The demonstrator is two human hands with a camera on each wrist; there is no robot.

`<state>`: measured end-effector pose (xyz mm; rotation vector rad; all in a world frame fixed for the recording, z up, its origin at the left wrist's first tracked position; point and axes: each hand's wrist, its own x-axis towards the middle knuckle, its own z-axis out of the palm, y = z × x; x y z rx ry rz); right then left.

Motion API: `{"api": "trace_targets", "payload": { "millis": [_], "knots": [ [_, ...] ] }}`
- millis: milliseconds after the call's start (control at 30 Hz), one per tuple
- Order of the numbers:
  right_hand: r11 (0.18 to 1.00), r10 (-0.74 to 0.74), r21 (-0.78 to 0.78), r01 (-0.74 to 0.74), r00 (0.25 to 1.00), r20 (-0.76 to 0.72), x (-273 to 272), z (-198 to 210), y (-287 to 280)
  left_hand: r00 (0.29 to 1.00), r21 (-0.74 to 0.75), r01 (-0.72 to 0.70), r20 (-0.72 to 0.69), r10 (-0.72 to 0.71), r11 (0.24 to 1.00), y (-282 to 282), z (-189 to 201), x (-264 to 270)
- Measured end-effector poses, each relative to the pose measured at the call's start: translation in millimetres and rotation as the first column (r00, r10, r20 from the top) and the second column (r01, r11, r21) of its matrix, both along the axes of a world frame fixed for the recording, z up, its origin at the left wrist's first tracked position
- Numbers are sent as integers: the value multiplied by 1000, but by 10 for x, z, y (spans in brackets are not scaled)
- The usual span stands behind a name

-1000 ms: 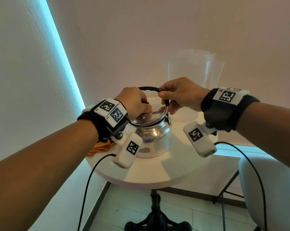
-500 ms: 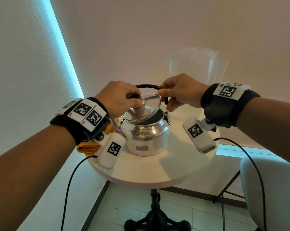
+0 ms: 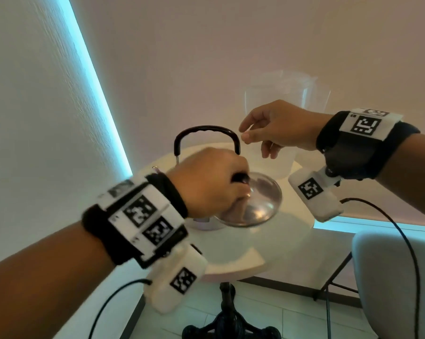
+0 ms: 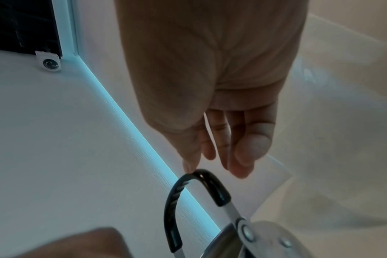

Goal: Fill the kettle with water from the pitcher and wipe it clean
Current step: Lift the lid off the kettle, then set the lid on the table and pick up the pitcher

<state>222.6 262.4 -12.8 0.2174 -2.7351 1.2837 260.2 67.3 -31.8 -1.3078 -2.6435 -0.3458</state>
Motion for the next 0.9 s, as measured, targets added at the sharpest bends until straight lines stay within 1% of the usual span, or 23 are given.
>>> {"api": "trace_targets", "payload": {
  "millis": [100, 167, 233, 333, 567, 733, 833, 900],
  "knots": [
    [995, 9, 104, -8, 1000, -17, 111, 13, 163, 1000, -178, -2, 6, 3, 984, 410, -192, 30],
    [984, 7, 178, -3, 1000, -21, 162, -9, 254, 1000, -238, -7, 8, 10, 971, 676, -296, 8],
    [974, -5, 226, 11, 1000, -24, 206, -34, 337, 1000, -263, -26, 9, 30, 964, 890, -374, -30],
    [971, -17, 240, 24, 999, -29, 268, -73, 462, 995, -293, -87, 21, 97, 952, 1106, -470, -105],
    [940, -83, 329, 95, 995, -50, 300, -162, 707, 972, -309, -189, 75, 222, 932, 1221, -542, -258],
    [939, -147, 300, 170, 984, -99, 264, -200, 836, 967, -304, -207, 84, 242, 930, 1223, -628, -324],
    [939, -215, 239, 246, 965, -150, 225, -234, 881, 965, -285, -205, 100, 242, 936, 1230, -635, -342],
    [933, -283, 172, 317, 939, -195, 185, -257, 903, 964, -269, -205, 109, 242, 941, 1239, -640, -352]
  ]
}}
